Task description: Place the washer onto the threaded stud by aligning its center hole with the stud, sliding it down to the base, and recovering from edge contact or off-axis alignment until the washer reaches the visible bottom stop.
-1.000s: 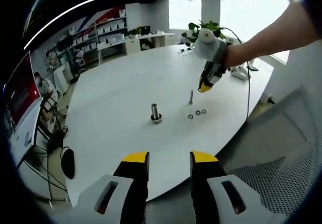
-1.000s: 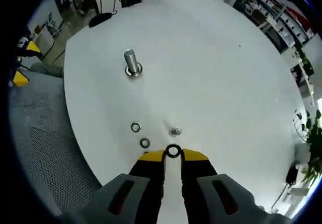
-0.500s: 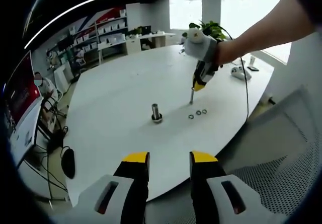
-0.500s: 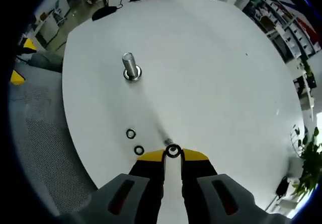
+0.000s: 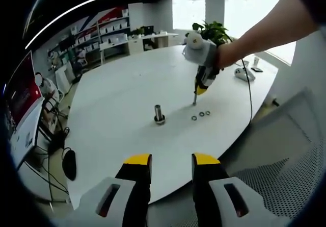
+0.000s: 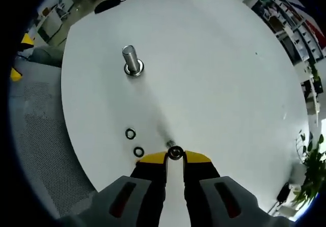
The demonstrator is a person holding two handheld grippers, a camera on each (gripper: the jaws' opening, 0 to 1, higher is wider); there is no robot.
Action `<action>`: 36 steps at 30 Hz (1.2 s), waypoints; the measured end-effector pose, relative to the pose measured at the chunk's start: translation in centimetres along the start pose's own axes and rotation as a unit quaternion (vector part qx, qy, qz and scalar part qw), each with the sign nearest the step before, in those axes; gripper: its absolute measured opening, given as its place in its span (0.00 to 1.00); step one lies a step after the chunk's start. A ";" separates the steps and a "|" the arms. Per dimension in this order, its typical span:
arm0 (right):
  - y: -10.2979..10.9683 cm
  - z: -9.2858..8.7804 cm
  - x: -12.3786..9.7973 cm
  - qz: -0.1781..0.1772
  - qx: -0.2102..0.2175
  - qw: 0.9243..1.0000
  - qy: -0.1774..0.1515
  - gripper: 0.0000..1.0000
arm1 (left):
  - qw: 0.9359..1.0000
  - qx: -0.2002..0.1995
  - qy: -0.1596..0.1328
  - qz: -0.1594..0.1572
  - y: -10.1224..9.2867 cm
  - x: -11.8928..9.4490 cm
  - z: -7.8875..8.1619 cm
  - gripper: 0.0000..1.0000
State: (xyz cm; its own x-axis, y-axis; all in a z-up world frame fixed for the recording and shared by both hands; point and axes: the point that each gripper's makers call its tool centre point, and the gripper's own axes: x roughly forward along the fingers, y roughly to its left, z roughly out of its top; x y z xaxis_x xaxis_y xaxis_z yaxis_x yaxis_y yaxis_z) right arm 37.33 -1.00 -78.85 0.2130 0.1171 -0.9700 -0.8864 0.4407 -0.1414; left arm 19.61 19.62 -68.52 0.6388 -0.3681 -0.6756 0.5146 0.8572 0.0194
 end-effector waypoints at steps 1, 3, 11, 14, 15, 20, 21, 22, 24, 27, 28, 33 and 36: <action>0.0 0.0 0.1 0.001 0.000 1.000 0.001 0.13 | 1.000 0.000 0.000 0.000 0.0 0.0 0.0 0.29; 0.2 0.0 0.2 0.003 0.000 1.000 0.003 0.13 | 1.000 -0.001 0.000 0.001 0.1 0.0 0.0 0.29; 0.4 -0.5 1.8 0.005 -0.013 1.000 0.016 0.13 | 1.000 -0.002 0.004 0.004 0.2 0.0 -0.1 0.29; 0.7 -0.6 2.3 0.009 -0.013 1.000 0.020 0.13 | 1.000 -0.002 0.004 0.007 0.3 0.0 -0.1 0.29; 0.7 -0.7 2.5 0.011 -0.012 1.000 0.022 0.13 | 1.000 -0.003 0.004 0.007 0.4 0.0 -0.2 0.29; 0.7 -0.9 3.2 0.015 -0.015 0.999 0.026 0.13 | 1.000 -0.002 0.009 0.008 0.4 0.0 -0.3 0.29; 0.6 -0.9 3.4 0.015 -0.015 0.999 0.027 0.14 | 1.000 -0.001 0.010 0.008 0.4 0.0 -0.3 0.29; 0.6 -0.9 3.6 0.016 -0.014 0.999 0.026 0.14 | 1.000 -0.001 0.010 0.008 0.4 0.0 -0.3 0.29; 0.6 -0.9 3.9 0.017 -0.013 0.999 0.024 0.14 | 1.000 0.000 0.010 0.009 0.4 0.0 -0.4 0.29; 0.9 -1.1 4.4 0.019 -0.017 0.999 0.027 0.14 | 1.000 -0.002 0.013 0.011 0.5 0.0 -0.4 0.29; 1.0 -1.2 4.5 0.019 -0.018 0.999 0.029 0.14 | 1.000 -0.002 0.013 0.012 0.5 0.0 -0.4 0.29; 0.7 -1.1 4.7 0.019 -0.013 0.999 0.023 0.15 | 1.000 -0.002 0.017 0.012 0.6 0.1 -0.6 0.29; 0.6 -1.2 4.7 0.021 -0.012 0.999 0.022 0.15 | 1.000 -0.002 0.017 0.014 0.7 0.1 -0.6 0.29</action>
State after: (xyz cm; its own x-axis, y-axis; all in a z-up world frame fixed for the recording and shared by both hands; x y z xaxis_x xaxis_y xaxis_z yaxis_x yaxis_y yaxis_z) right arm 37.28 -1.24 -83.69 0.1572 0.0950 -0.9830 -0.9040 0.4145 -0.1045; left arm 19.66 20.36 -68.97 0.6333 -0.3324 -0.6989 0.4942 0.8686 0.0348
